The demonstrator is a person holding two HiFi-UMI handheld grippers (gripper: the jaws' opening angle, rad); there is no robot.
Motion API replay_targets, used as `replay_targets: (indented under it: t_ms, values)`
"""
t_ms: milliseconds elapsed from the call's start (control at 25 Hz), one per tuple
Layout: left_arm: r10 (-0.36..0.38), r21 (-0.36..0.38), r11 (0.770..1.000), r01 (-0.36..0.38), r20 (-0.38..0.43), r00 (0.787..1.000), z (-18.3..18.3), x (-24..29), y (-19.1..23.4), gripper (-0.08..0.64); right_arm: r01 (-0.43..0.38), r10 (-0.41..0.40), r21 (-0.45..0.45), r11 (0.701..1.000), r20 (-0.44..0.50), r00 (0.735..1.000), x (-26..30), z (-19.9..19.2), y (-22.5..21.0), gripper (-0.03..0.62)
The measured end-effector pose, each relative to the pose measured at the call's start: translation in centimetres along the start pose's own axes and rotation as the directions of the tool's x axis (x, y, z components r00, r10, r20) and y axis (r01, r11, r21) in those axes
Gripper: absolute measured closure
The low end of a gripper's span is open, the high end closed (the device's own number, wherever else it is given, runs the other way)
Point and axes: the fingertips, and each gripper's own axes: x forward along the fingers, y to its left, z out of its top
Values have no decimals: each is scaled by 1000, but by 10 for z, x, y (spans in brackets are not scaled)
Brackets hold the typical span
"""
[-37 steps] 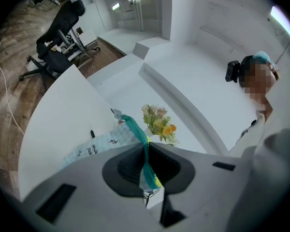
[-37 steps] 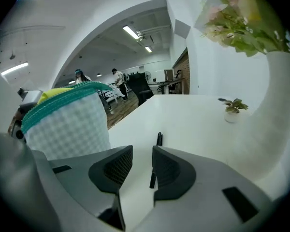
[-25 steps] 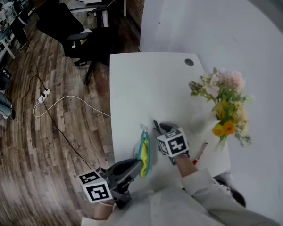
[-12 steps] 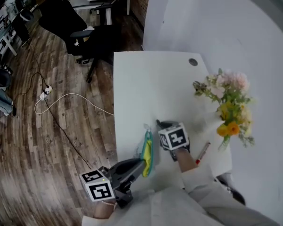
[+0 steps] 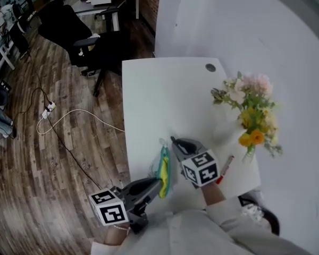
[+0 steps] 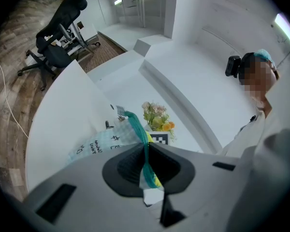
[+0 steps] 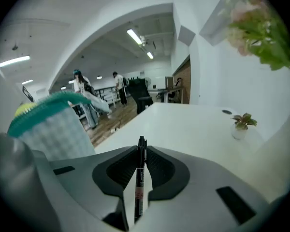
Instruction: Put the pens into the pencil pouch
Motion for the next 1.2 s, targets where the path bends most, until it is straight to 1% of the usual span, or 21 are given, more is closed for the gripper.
replay_targets:
  t_ms: [40,120,280,400,480,640,800,880,960,1040,1120,1200]
  values:
    - [-2,2,1000,2,-4,1000,-1,0,0,529,-21,20,14,1000,73,997,-11,13,5,532]
    - [-5,5,1000,5,-13,1000,-3,0,-1,529,-57,49,36,998,203,978,-35,39,15,532]
    - [-19,17,1000,19,-39,999,-6,0,-4,529,-105,74,70,992,355,932,-75,79,33,532]
    - [-30,31,999,32,-59,998,-8,0,-6,529,-159,101,85,984,472,876,-102,111,46,532]
    - [-36,33,999,38,-63,997,-8,0,-7,529,-197,123,83,977,533,837,-118,128,54,532]
    - [-46,41,998,50,-79,996,-11,1,-9,529,-237,149,64,969,616,774,-142,153,68,532]
    - [-61,40,997,64,-89,994,-13,2,-9,529,-276,181,20,961,711,679,-159,170,83,532]
    - [-67,38,997,70,-89,994,-13,2,-9,529,-284,195,-3,959,734,651,-161,173,90,532]
    - [-71,41,996,75,-91,993,-12,3,-9,529,-286,214,-33,958,745,632,-163,174,96,532]
    - [-73,45,996,77,-92,993,-11,3,-9,529,-287,231,-57,956,749,621,-162,172,101,532]
    - [-75,46,996,79,-88,993,-9,3,-9,529,-282,229,-58,958,747,624,-160,168,101,532]
    - [-77,46,996,81,-86,993,-8,3,-10,529,-268,203,-34,963,747,633,-155,163,97,532]
